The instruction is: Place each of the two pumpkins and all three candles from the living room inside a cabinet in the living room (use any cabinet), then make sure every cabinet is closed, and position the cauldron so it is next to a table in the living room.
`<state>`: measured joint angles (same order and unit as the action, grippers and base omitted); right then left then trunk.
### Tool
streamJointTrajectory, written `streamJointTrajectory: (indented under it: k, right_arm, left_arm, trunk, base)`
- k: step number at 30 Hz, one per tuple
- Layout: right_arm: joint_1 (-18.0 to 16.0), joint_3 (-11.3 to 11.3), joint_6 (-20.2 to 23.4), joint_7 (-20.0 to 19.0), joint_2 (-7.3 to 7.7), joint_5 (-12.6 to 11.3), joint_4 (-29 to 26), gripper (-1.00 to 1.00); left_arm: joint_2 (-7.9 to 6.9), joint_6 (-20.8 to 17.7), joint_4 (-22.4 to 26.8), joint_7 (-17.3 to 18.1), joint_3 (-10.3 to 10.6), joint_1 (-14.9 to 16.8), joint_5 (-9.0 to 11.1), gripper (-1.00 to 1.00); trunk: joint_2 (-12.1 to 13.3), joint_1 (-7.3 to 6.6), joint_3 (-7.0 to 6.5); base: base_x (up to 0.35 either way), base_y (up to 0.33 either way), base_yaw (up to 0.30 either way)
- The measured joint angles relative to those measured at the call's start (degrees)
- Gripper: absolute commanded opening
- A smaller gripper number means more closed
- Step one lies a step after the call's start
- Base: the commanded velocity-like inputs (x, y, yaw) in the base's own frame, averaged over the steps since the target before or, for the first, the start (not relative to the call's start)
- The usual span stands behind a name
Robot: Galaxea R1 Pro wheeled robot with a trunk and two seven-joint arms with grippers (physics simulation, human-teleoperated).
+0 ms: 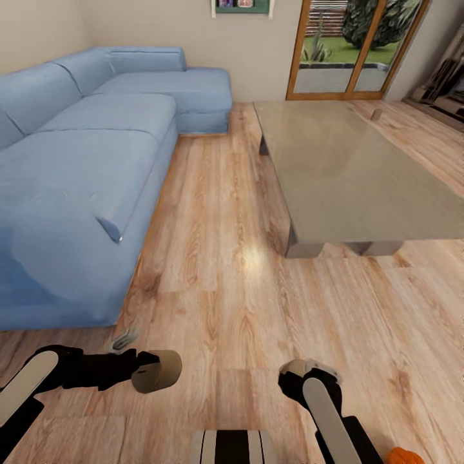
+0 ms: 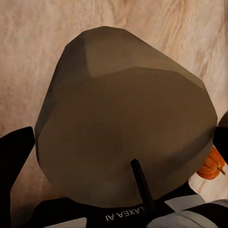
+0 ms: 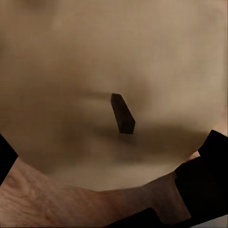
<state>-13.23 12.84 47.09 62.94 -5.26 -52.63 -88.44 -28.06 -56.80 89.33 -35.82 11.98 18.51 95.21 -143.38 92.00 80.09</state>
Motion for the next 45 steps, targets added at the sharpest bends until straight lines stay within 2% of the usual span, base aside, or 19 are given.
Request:
streamJointTrajectory:
  k: [4, 12, 45]
  right_arm:
    - [0.0, 0.9, 0.1, 0.0, -0.38, 0.3, 0.0, -1.00]
    - [0.0, 1.1, -0.1, -0.2, -0.45, 0.4, 0.0, -1.00]
    - [0.0, 1.1, -0.6, -0.6, -0.41, 0.4, 0.0, -1.00]
  left_arm:
    - [0.12, 0.0, 0.0, 0.0, 0.0, 0.0, 0.0, -1.00]
    - [0.69, 0.0, 0.0, 0.0, 0.1, 0.1, -0.5, -1.00]
    - [1.03, 0.0, -0.1, -0.1, 0.1, 0.1, -0.6, -1.00]
  trunk:
    - [0.1, -0.11, -0.89]
    - [0.2, -0.32, -2.80]
    - [13.4, -7.56, -11.78]
  base:
    - [-0.022, 0.000, 0.000]
    - [-0.002, 0.000, 0.000]
    - [0.000, 0.000, 0.000]
